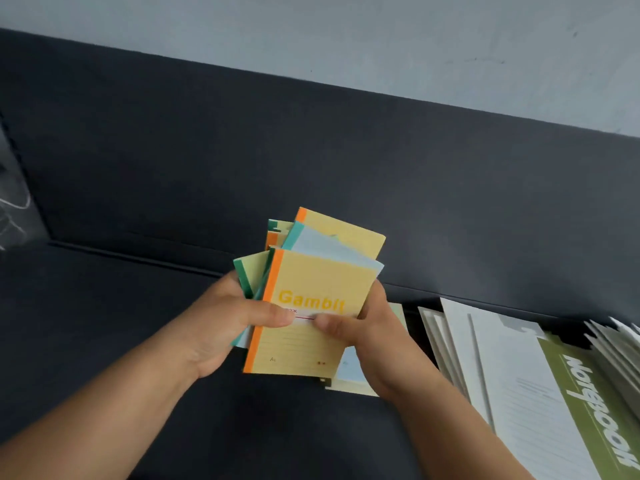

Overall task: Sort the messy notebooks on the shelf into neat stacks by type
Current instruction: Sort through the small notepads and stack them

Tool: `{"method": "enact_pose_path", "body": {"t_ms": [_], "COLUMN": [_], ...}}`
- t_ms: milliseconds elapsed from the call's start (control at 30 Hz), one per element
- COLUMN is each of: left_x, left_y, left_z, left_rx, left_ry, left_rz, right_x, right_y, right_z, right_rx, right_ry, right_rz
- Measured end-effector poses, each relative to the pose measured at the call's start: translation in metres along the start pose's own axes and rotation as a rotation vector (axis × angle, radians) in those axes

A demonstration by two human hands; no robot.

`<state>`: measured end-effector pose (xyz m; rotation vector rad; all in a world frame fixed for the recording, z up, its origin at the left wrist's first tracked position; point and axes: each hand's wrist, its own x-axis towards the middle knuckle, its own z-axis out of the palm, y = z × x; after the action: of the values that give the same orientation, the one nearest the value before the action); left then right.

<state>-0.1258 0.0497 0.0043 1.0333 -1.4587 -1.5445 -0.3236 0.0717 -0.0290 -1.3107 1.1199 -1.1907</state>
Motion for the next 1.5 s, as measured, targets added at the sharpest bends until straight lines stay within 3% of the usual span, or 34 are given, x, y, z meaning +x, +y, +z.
{"method": "enact_pose_path", "body": {"t_ms": [300, 467, 733, 1000, 1267, 1500], "left_x": [-0.02, -0.021, -0.016, -0.023, -0.016, -0.017], "left_y": [-0.04, -0.047, -0.051, -0.036, -0.03, -0.036], "left_z": [-0.064, -0.078, -0.059, -0.058, -0.051, -0.051], "left_rx": [0.125, 0.082, -0.062, 0.325, 0.216, 0.153], "left_ry": [0.086, -0.001, 0.094, 0.191, 0.219, 0.181], "left_rz": [-0.02, -0.039, 0.068, 0.303, 0.271, 0.119], "right_x": [0.022, 0.021, 0.016, 0.012, 0.022, 0.014], "right_y": [0.04, 0.038, 0.036, 0.012, 0.0, 0.023], "right_z": [0.067, 0.082, 0.092, 0.098, 0.095, 0.09], "right_rx": [-0.078, -0.074, 0.043, -0.068, -0.125, -0.096], "right_ry": [-0.017, -0.078, -0.057, 0.076, 0.139, 0.029], "right_rz": [-0.002, -0.009, 0.019, -0.088, -0.128, -0.005]}}
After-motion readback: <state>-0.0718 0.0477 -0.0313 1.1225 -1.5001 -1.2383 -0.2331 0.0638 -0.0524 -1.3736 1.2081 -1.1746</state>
